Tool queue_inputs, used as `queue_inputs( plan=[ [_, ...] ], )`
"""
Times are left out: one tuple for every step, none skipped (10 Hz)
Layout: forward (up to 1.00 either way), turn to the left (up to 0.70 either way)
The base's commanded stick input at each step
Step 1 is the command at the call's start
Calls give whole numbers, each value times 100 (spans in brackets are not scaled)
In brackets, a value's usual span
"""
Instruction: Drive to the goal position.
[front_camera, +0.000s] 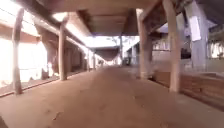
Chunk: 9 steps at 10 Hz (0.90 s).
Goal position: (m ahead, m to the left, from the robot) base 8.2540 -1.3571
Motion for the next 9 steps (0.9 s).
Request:
queue_inputs(
  plan=[
    [85,0],
    [85,0],
    [85,0],
    [85,0],
    [85,0],
    [85,0],
    [85,0],
    [85,0],
    [85,0]
  ],
)
